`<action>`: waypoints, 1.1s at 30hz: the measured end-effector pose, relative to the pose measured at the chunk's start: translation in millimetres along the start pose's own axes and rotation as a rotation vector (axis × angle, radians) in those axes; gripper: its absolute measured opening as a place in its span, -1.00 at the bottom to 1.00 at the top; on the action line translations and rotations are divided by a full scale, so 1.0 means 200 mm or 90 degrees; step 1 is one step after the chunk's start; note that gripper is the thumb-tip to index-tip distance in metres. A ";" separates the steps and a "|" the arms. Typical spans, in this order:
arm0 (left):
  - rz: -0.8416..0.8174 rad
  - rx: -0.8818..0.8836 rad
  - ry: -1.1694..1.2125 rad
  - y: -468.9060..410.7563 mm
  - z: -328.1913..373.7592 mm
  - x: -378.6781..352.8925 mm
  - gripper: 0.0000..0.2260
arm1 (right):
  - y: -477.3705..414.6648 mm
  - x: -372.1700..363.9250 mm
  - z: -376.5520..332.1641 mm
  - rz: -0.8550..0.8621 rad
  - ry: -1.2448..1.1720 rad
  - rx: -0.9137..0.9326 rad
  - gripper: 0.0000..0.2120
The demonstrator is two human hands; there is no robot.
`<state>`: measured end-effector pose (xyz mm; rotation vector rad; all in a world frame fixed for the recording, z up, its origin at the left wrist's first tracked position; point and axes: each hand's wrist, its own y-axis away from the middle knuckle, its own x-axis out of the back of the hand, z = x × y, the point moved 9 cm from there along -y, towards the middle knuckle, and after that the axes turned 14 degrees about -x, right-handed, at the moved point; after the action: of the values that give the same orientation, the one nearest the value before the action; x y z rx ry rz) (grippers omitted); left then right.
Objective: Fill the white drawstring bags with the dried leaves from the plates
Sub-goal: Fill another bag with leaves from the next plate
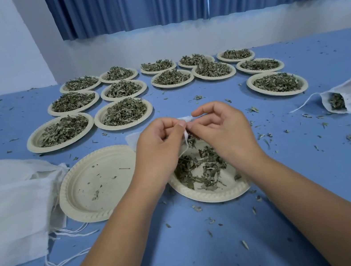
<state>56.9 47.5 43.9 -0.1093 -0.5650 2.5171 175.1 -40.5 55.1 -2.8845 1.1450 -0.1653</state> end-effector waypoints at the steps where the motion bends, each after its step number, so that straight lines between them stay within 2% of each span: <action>1: 0.004 0.000 -0.004 0.00 0.00 0.01 -0.91 | 0.00 -0.01 0.00 -0.007 0.005 -0.003 -0.87; 3: 0.017 0.004 -0.004 -0.01 0.00 0.02 -0.91 | 0.01 -0.03 -0.02 -0.045 0.008 0.004 -0.86; 7: 0.038 0.025 0.011 -0.02 -0.01 0.06 -0.89 | 0.04 -0.10 -0.05 -0.181 0.034 0.047 -0.62; 9: 0.029 0.026 0.019 -0.02 0.00 0.06 -0.88 | 0.05 -0.11 -0.05 -0.194 0.089 0.079 -0.56; 14: -0.009 0.030 0.016 -0.02 0.01 0.05 -0.88 | 0.03 -0.10 -0.06 -0.205 0.059 0.065 -0.61; 19: -0.054 0.028 0.021 -0.01 0.04 0.01 -0.87 | 0.02 -0.05 -0.07 -0.162 0.024 0.083 -0.71; 22: -0.077 0.033 0.032 0.00 0.06 -0.01 -0.87 | 0.02 -0.03 -0.08 -0.100 0.074 0.105 -0.76; 26: -0.086 0.043 0.047 0.01 0.06 -0.02 -0.87 | 0.01 0.00 -0.09 -0.021 0.127 0.140 -0.67; 29: -0.101 0.042 0.059 0.01 0.07 -0.03 -0.86 | -0.03 0.02 -0.03 -0.012 0.156 0.066 -0.59; 31: -0.114 0.034 0.068 0.02 0.08 -0.04 -0.87 | -0.05 -0.01 0.04 -0.085 0.146 -0.035 -0.52; 33: -0.127 0.022 0.072 0.02 0.09 -0.05 -0.88 | -0.05 -0.07 0.12 -0.187 0.041 -0.153 -0.52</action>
<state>59.8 31.8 58.1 -0.1722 -0.4635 2.3092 174.1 -23.9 31.2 -3.2736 0.7896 -0.1355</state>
